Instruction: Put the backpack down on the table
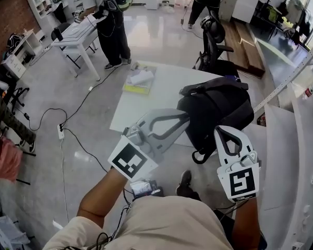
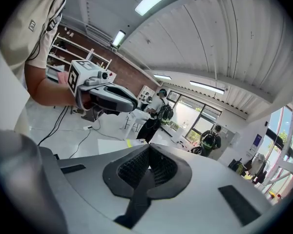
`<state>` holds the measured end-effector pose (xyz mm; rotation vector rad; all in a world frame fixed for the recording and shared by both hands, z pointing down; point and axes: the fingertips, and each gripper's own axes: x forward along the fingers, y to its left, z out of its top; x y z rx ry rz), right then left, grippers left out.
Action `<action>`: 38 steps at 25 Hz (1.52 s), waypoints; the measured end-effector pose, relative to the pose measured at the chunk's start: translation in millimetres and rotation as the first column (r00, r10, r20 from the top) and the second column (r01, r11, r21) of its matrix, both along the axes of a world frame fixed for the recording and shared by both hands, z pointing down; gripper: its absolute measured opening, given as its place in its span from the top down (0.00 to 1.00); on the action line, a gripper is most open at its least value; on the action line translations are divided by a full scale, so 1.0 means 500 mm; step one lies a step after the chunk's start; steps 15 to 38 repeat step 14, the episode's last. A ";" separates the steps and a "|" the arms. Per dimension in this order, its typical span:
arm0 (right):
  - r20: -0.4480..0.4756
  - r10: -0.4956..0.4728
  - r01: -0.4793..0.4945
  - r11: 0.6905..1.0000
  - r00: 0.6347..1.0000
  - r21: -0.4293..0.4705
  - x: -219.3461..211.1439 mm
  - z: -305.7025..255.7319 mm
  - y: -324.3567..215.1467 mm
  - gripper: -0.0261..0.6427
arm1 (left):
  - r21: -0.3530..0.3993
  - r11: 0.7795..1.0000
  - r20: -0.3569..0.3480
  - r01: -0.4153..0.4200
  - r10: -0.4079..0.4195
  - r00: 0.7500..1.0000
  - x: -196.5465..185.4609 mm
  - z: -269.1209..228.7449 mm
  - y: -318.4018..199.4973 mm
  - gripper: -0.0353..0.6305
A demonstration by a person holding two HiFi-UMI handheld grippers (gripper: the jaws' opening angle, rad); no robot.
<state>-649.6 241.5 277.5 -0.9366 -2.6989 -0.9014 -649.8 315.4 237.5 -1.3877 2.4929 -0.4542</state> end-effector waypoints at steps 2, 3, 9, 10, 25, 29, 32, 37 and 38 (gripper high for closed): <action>0.000 0.008 -0.008 1.000 1.000 0.002 0.013 0.000 -0.005 0.93 | 0.009 1.000 -0.007 -0.001 0.001 1.000 0.010 0.002 0.004 0.89; 0.001 0.013 -0.013 1.000 1.000 0.002 0.019 -0.001 -0.007 0.93 | 0.016 1.000 -0.016 -0.001 0.001 1.000 0.014 0.004 0.006 0.89; 0.003 0.043 -0.043 0.999 0.999 0.004 0.050 -0.003 -0.020 0.93 | 0.036 0.999 -0.037 -0.008 0.009 0.999 0.040 0.012 0.012 0.89; 0.002 0.047 -0.047 0.999 0.999 0.002 0.055 -0.001 -0.021 0.93 | 0.036 0.999 -0.035 -0.009 0.010 0.999 0.046 0.013 0.012 0.88; -0.005 0.059 -0.059 0.998 0.998 -0.002 0.074 0.006 -0.021 0.93 | 0.040 0.999 -0.029 -0.013 0.014 0.999 0.064 0.015 0.015 0.89; -0.005 0.059 -0.059 0.998 0.998 -0.002 0.074 0.006 -0.021 0.93 | 0.040 0.999 -0.029 -0.013 0.014 0.999 0.064 0.015 0.015 0.89; -0.005 0.059 -0.059 0.998 0.998 -0.002 0.074 0.006 -0.021 0.93 | 0.040 0.999 -0.029 -0.013 0.014 0.999 0.064 0.015 0.015 0.89; -0.005 0.059 -0.059 0.998 0.998 -0.002 0.074 0.006 -0.021 0.93 | 0.040 0.999 -0.029 -0.013 0.014 0.999 0.064 0.015 0.015 0.89; -0.005 0.059 -0.059 0.998 0.998 -0.002 0.074 0.006 -0.021 0.93 | 0.040 0.999 -0.029 -0.013 0.014 0.999 0.064 0.015 0.015 0.89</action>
